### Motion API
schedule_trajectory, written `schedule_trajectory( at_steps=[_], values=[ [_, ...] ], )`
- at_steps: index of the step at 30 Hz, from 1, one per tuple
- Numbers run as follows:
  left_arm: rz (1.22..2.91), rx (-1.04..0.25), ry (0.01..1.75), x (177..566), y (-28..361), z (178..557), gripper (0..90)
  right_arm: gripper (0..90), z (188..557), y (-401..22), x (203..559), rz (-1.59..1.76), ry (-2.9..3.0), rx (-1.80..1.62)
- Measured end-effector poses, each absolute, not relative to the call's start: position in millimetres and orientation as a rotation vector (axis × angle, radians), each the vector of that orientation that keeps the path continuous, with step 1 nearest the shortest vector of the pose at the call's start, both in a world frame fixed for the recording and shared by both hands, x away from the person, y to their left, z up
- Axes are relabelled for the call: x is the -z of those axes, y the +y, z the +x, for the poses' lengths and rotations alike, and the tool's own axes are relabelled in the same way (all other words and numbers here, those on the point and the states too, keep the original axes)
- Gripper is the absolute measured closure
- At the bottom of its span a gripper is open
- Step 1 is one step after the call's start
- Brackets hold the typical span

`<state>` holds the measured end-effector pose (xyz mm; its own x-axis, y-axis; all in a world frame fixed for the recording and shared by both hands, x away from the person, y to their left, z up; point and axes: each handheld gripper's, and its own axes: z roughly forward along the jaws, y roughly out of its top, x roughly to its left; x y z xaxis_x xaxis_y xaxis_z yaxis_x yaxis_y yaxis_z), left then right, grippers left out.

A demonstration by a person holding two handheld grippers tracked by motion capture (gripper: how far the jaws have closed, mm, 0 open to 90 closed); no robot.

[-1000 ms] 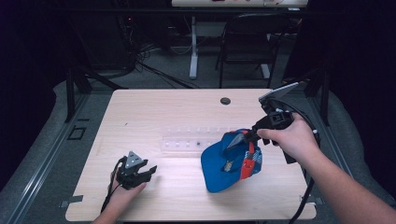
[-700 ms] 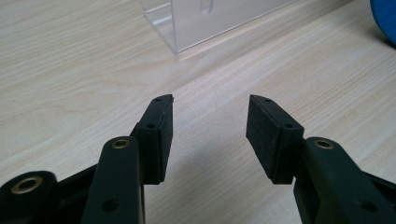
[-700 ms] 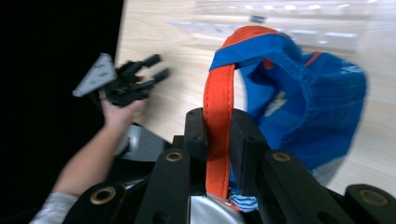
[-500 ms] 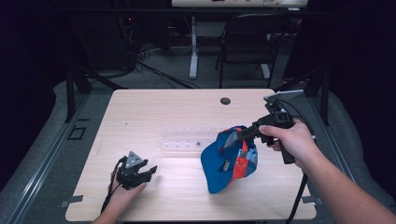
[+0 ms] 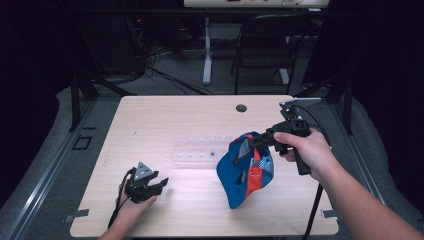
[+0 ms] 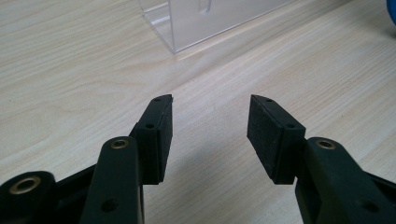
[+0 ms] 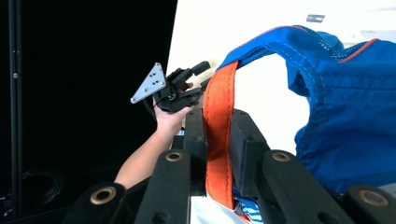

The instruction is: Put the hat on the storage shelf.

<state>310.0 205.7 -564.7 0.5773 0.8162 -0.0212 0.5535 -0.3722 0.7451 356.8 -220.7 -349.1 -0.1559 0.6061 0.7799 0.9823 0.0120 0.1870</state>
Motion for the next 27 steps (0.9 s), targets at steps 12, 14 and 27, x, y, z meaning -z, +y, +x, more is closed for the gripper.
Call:
schedule_trajectory(
  at_steps=[12, 14, 27],
  values=[
    [2.073, -0.458, 1.066, 565, 202, 309, 49.2, 78.6, 354, -222, 333, -1.599, -1.8, 1.082],
    [2.074, -0.454, 1.065, 565, 202, 309, 48.7, 78.6, 355, -221, 331, -1.596, -1.796, 1.096],
    [2.027, -0.489, 0.991, 557, 192, 299, 49.3, 78.6, 360, -217, 322, -1.574, -1.783, 1.162]
  ],
)
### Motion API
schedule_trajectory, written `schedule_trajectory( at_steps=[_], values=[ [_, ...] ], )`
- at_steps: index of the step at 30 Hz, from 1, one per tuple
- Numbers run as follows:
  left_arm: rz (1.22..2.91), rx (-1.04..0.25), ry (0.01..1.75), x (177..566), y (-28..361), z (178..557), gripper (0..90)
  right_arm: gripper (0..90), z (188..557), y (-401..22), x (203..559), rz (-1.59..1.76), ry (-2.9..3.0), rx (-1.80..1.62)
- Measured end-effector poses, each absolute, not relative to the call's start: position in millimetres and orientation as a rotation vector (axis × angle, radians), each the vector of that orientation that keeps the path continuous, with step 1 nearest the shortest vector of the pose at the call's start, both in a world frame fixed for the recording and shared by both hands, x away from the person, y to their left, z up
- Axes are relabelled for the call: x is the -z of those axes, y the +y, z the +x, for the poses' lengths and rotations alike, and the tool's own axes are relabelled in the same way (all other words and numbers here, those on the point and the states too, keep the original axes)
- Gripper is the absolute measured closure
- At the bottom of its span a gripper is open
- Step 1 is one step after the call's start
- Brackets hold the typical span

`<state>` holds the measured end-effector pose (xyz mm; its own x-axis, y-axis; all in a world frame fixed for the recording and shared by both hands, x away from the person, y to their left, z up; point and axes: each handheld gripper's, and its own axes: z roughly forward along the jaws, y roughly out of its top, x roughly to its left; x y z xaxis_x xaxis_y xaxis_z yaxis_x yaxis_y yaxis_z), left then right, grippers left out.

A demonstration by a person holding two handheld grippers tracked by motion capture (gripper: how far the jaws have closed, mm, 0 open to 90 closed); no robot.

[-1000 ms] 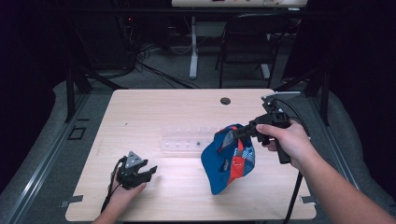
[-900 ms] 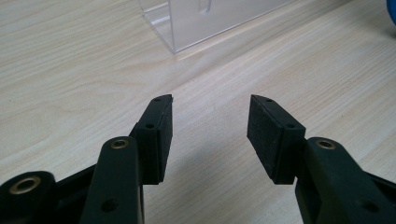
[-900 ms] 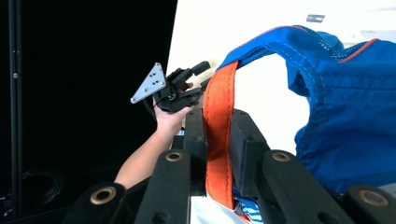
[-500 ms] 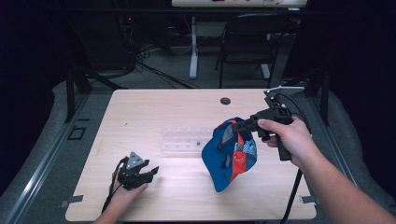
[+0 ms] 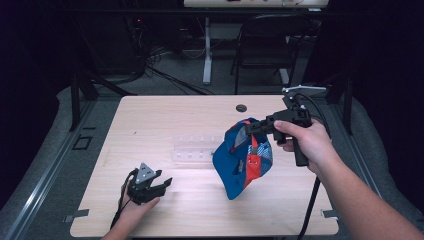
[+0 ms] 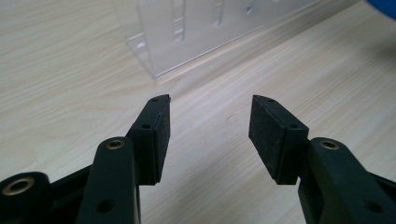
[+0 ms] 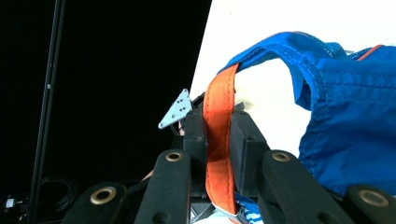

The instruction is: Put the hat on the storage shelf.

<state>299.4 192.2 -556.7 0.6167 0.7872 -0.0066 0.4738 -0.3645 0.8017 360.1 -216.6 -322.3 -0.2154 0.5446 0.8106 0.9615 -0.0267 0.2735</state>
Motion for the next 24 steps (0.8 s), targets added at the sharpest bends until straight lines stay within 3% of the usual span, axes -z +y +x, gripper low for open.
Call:
schedule_trajectory(
  at_steps=[6, 24],
  values=[
    [2.028, -0.458, 0.858, 545, 163, 285, 56.0, 78.6, 362, -213, 322, -1.574, -1.781, 1.173],
    [2.035, -0.378, 0.611, 526, 85, 255, 51.5, 78.5, 366, -200, 328, -1.559, -1.793, 1.165]
  ],
)
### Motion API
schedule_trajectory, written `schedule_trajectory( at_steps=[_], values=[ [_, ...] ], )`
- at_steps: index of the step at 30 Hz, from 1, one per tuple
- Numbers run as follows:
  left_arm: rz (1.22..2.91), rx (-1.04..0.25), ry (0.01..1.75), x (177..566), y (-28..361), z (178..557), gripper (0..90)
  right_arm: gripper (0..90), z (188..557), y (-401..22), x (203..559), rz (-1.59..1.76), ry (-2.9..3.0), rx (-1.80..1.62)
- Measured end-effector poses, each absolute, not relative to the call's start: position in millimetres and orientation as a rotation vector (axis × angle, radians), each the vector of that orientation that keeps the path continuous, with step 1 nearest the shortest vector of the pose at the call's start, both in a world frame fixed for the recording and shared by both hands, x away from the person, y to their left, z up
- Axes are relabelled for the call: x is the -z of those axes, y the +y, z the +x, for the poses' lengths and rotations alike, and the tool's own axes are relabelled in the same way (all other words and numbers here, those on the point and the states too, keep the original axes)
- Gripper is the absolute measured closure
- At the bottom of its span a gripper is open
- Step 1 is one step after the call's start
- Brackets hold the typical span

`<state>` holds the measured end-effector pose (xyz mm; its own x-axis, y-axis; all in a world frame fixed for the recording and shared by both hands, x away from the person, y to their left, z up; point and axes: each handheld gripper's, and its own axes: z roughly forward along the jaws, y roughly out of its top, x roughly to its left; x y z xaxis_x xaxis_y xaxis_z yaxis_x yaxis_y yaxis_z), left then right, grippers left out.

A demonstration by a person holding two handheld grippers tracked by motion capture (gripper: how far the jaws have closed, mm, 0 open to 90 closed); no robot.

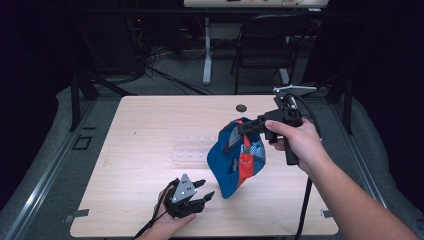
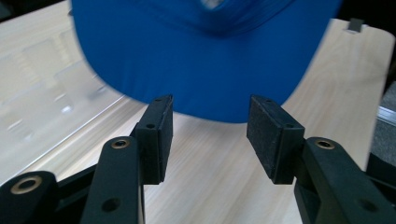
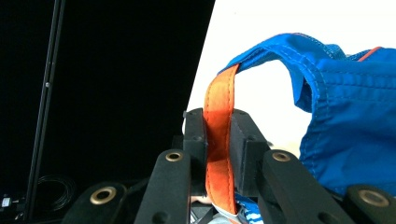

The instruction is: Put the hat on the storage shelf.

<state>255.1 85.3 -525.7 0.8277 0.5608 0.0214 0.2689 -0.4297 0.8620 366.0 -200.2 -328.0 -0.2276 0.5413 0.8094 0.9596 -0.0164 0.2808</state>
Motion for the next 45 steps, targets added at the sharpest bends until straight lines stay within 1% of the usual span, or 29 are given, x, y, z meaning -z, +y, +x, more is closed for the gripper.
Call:
schedule_trajectory(
  at_steps=[3, 11, 15, 18, 25, 29, 36, 37, 39, 40, 41, 43, 45],
  values=[
    [2.034, -0.383, 0.584, 522, 75, 251, 50.2, 78.5, 367, -199, 329, -1.556, -1.797, 1.163],
    [2.057, -0.374, 0.517, 522, 52, 246, 50.3, 78.5, 367, -197, 330, -1.56, -1.803, 1.164],
    [2.055, -0.384, 0.523, 522, 47, 246, 50.3, 78.5, 366, -195, 329, -1.554, -1.804, 1.165],
    [2.044, -0.375, 0.545, 520, 43, 248, 56.4, 78.5, 367, -194, 332, -1.55, -1.804, 1.158],
    [2.061, -0.356, 0.474, 517, 41, 246, 70.0, 78.5, 367, -193, 333, -1.558, -1.801, 1.15],
    [2.07, -0.37, 0.44, 515, 43, 243, 77.6, 78.5, 367, -194, 333, -1.555, -1.806, 1.148],
    [2.071, -0.387, 0.443, 514, 50, 241, 89.3, 78.5, 366, -193, 335, -1.569, -1.802, 1.154],
    [2.071, -0.389, 0.448, 514, 51, 241, 89.9, 78.5, 366, -194, 335, -1.565, -1.81, 1.15],
    [2.065, -0.391, 0.458, 514, 53, 242, 88.9, 78.5, 366, -194, 335, -1.56, -1.812, 1.142],
    [2.062, -0.388, 0.467, 515, 54, 242, 86.5, 78.5, 366, -194, 334, -1.564, -1.806, 1.146],
    [2.061, -0.388, 0.479, 515, 54, 243, 83.1, 78.5, 365, -193, 334, -1.564, -1.807, 1.145],
    [2.045, -0.363, 0.489, 515, 52, 244, 70.9, 78.5, 365, -193, 334, -1.56, -1.815, 1.146],
    [2.04, -0.351, 0.479, 516, 49, 242, 62.7, 78.5, 365, -192, 333, -1.561, -1.813, 1.151]
  ],
)
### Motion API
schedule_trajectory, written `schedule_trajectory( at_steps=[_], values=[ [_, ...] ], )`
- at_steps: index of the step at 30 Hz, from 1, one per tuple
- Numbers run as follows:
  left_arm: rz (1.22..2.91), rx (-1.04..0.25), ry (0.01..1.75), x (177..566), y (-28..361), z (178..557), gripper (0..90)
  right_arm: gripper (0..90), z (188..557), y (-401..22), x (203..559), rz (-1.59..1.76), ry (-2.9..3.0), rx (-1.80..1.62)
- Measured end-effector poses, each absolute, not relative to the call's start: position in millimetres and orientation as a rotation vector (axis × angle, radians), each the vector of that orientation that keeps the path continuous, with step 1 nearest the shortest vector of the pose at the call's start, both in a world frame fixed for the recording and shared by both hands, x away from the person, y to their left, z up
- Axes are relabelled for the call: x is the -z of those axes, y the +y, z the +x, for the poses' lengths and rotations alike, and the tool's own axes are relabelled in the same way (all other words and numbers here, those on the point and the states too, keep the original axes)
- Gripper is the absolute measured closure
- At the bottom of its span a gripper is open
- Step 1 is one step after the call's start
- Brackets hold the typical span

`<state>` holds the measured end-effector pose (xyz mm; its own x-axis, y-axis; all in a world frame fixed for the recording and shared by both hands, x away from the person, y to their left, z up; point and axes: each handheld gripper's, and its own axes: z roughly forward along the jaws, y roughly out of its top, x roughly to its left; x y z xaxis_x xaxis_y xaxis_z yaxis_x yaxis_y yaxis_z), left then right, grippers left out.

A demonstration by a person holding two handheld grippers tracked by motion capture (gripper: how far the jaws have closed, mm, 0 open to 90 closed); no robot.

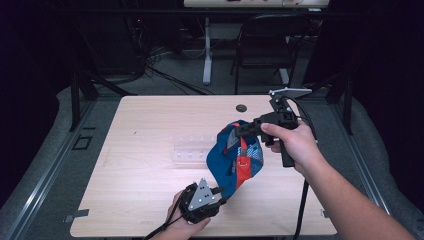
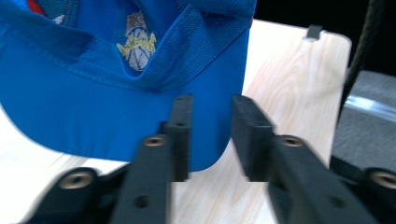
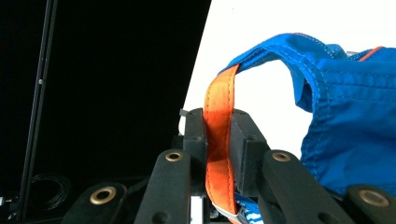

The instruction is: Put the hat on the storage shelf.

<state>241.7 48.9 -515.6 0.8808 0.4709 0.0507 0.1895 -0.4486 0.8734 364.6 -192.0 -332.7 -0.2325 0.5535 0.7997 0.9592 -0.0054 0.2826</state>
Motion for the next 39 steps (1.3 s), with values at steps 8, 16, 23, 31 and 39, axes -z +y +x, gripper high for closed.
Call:
schedule_trajectory(
  at_steps=[8, 16, 23, 31, 39],
  values=[
    [2.058, -0.399, 0.493, 521, 36, 236, 48.9, 78.5, 362, -188, 332, -1.545, -1.822, 1.15],
    [2.072, -0.481, 0.528, 522, 40, 242, 74.4, 78.4, 361, -187, 332, -1.537, -1.827, 1.144],
    [2.091, -0.499, 0.514, 522, 48, 239, 87.5, 78.3, 364, -192, 337, -1.558, -1.808, 1.147],
    [2.084, -0.534, 0.526, 522, 53, 241, 87.9, 78.3, 364, -192, 338, -1.551, -1.809, 1.146],
    [2.033, -0.546, 0.55, 516, 65, 244, 88.1, 78.4, 363, -193, 343, -1.544, -1.807, 1.146]
  ],
)
